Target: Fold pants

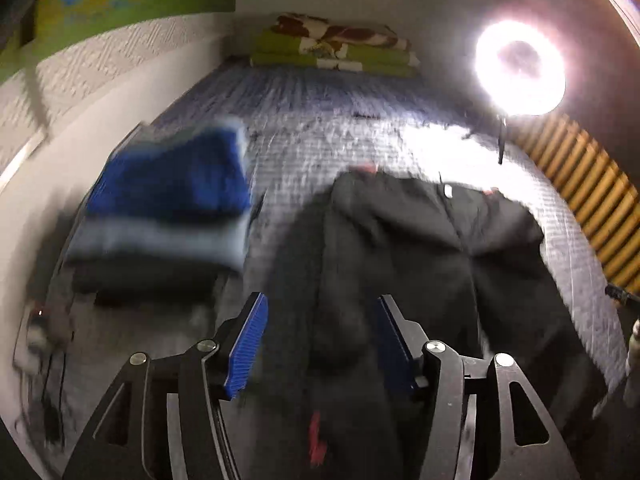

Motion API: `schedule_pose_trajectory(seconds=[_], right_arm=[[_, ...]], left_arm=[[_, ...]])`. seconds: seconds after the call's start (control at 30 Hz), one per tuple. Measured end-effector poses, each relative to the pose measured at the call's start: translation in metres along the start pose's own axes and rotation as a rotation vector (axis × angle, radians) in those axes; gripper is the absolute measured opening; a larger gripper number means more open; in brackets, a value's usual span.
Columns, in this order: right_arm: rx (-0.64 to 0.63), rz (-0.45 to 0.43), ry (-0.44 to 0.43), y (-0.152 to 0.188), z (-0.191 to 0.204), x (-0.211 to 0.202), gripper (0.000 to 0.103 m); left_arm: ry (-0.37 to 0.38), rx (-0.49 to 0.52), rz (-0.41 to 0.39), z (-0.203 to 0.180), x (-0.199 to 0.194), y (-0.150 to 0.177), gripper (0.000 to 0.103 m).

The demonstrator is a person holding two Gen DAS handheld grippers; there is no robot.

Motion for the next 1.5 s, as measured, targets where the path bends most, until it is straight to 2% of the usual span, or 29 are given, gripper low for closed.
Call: schedule_pose_trajectory(seconds=[0.1,0.3,0.43,0.6,0.67,0.7,0.73,0.77,0.8,0.83,0.97,1.07,1.1,1.23,1.27,1.4,1.47,1.5], right_arm=[[0.014,0.031,-0.040,0.047,0.006,-0.019,0.033],[-0.060,0.049,-0.108,0.104,0.052,-0.045,0.033],[-0.112,0.089,-0.190,0.131,0.103,-0.043,0.034],[-0.164,0.141,-0.274,0.155,0.177,-0.023,0.035],[-0.188,0.149,-0.310,0.159,0.211,-0.012,0.037],[-0.190,0.153,-0.316,0.159,0.227,-0.003,0.037],[-0.185,0.159,-0.325,0.160,0.237,0.002,0.037],[-0.178,0.176,-0.342,0.160,0.250,0.012,0.038],[-0.167,0.191,-0.348,0.161,0.260,0.020,0.038],[-0.147,0.214,-0.353,0.162,0.271,0.032,0.038],[-0.086,0.280,-0.360,0.166,0.299,0.065,0.038],[-0.058,0.316,-0.367,0.173,0.316,0.083,0.038],[-0.063,0.299,-0.362,0.172,0.320,0.084,0.038],[-0.139,0.303,-0.333,0.172,0.336,0.088,0.012],[-0.146,0.307,-0.354,0.171,0.338,0.085,0.002],[-0.127,0.264,-0.372,0.150,0.326,0.068,0.002],[-0.152,0.246,-0.381,0.144,0.323,0.059,0.002],[-0.180,0.240,-0.373,0.144,0.320,0.054,0.006]], left_arm=[[-0.017,-0.046,0.049,0.020,-0.021,0.059,0.065],[-0.003,-0.181,0.173,0.058,-0.026,0.166,0.069],[-0.012,-0.207,0.246,0.063,-0.015,0.218,0.069],[-0.014,-0.183,0.302,0.053,0.000,0.261,0.069],[-0.021,-0.167,0.304,0.049,0.004,0.269,0.061],[-0.040,-0.154,0.306,0.047,0.006,0.274,0.049],[-0.058,-0.141,0.285,0.046,0.004,0.273,0.043],[-0.060,-0.134,0.276,0.043,0.007,0.273,0.038],[-0.043,-0.142,0.268,0.039,0.004,0.273,0.022],[-0.034,-0.149,0.267,0.037,0.003,0.273,0.016],[-0.051,-0.158,0.255,0.039,-0.004,0.273,0.004],[-0.029,-0.194,0.242,0.043,-0.010,0.270,0.002],[-0.027,-0.199,0.234,0.044,-0.015,0.269,0.002],[-0.024,-0.202,0.204,0.045,-0.031,0.261,0.001],[-0.028,-0.202,0.191,0.046,-0.038,0.258,0.001],[-0.066,-0.203,0.139,0.060,-0.064,0.245,0.001],[-0.130,-0.186,0.153,0.069,-0.065,0.245,0.000],[-0.158,-0.172,0.185,0.073,-0.062,0.249,0.000]])
Point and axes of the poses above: each gripper's, at about its wrist camera, not at the fingertips, and x roughly the way its jaws point, z to its left, y to its underside, the point moved 9 cm from there along x, roughly the way its jaws point, and after that the axes turned 1 degree about -z, right-handed, at the moved point
